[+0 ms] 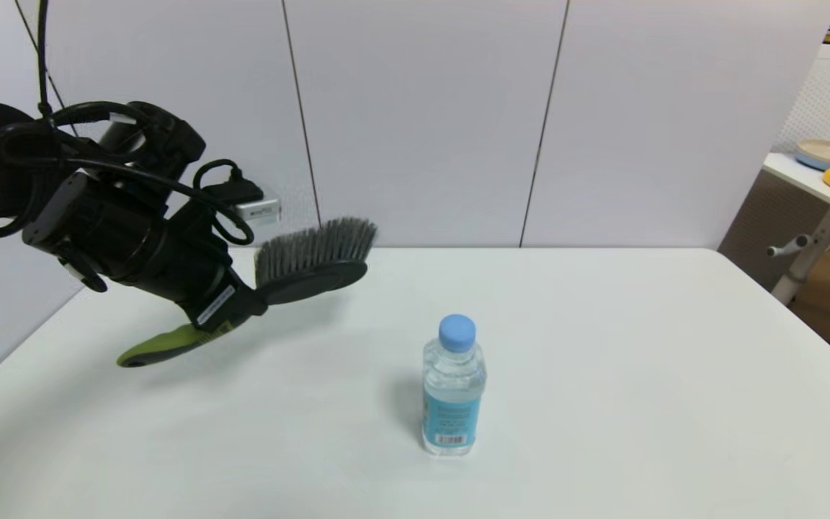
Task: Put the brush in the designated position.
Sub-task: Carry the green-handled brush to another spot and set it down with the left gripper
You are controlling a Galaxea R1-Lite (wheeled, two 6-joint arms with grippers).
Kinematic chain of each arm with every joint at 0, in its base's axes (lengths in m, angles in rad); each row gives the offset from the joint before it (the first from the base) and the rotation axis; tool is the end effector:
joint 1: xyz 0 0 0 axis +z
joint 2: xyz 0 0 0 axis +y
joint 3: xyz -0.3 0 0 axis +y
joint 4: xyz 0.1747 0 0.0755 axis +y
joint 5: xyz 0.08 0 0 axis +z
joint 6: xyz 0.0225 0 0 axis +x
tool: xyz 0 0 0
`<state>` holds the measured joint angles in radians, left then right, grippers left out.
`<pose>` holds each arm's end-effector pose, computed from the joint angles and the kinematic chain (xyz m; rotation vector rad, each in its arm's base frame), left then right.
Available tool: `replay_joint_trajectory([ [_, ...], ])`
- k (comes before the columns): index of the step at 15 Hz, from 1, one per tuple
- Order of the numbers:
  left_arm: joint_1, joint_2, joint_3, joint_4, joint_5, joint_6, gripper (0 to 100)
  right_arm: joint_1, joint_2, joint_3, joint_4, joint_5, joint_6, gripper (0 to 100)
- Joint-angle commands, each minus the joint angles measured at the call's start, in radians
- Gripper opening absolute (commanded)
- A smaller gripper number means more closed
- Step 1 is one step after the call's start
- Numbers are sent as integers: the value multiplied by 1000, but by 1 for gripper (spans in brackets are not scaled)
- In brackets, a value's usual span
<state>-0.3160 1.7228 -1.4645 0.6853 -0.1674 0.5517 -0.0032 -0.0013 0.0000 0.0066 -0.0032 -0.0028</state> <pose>0.2779 -0.0948 0.2422 0.5701 0.8041 -0.6989 -0.0229 0.0000 0.0748 -0.0028 0.0053 -0.0064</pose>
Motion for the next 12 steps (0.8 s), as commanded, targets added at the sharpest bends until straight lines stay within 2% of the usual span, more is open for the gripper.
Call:
replay_joint_trajectory([
  [1,-106,61,-13,-23,-26,4,0,0,1,2,0,0,0,100],
  [3,-149,90,-16,-61,-29,13,0,0,1,2,0,0,0,100],
  [5,-158,130,-25,-104,-41,88,0,0,1,2,0,0,0,100],
  [7,-160,175,-50,-98,-110,165,0,0,1,2,0,0,0,100],
  [12,-189,262,-82,-101,-122,211,0,0,1,2,0,0,0,100],
])
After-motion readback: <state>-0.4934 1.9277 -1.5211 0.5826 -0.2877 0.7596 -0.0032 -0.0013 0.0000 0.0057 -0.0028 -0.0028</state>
